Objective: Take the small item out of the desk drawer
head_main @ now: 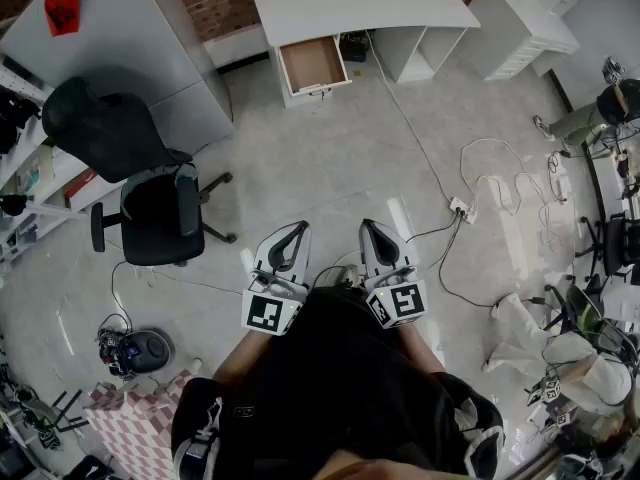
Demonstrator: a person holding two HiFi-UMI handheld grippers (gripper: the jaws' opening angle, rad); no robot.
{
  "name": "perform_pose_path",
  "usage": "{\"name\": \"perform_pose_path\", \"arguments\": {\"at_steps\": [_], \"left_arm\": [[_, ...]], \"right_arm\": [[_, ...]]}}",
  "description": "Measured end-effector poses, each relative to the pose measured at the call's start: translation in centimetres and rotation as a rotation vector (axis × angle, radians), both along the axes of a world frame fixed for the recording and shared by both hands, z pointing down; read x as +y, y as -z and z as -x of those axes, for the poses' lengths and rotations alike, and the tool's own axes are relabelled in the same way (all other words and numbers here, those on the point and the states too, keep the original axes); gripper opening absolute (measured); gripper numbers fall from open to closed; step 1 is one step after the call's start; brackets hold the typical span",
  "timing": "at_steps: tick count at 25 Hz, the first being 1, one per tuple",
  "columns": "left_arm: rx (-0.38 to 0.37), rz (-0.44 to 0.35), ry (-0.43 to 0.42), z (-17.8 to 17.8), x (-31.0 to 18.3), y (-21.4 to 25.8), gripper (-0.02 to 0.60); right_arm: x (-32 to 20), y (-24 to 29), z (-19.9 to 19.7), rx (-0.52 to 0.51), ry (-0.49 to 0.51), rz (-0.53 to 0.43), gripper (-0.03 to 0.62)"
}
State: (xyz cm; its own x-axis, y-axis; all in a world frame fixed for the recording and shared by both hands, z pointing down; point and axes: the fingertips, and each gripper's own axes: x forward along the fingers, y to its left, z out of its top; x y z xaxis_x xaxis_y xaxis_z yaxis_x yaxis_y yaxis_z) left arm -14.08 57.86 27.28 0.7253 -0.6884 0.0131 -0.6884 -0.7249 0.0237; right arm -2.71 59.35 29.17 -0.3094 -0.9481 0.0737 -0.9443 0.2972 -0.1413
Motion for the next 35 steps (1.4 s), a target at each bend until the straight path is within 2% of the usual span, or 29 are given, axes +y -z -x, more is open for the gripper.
{"name": "perform_pose_path", "arguments": {"at_steps": [15,17,21,29,35], "left_arm": [[0.013,0.004,0.024,-2.7,1.2,-0.2,0.009],[0.041,-0.012,0.033,-3.5,1.4,0.2,0.009],[0.051,-0.031,0.047,-5.3,1.8,0.2,0.009],[0.028,-0.037,0.088,-9.8,3.2,-0.5,0.009],[0.002,0.002,0.091,-11.3,2.1,-2.3,0.009]], "right_arm": [[1.3,-0.1,-2.5,-0.003,0.021,-0.012,0.026],[1.6,0.0,-3.2,-0.01,0.024,-0.024,0.026],[2.2,-0.4,-5.0,-0.016,0.039,-0.02,0.026],[3.3,-2.5,-10.3,-0.031,0.072,-0.001,0.026],[1.4,-3.9,-12.3,-0.041,0.07,0.016,0.026]]}}
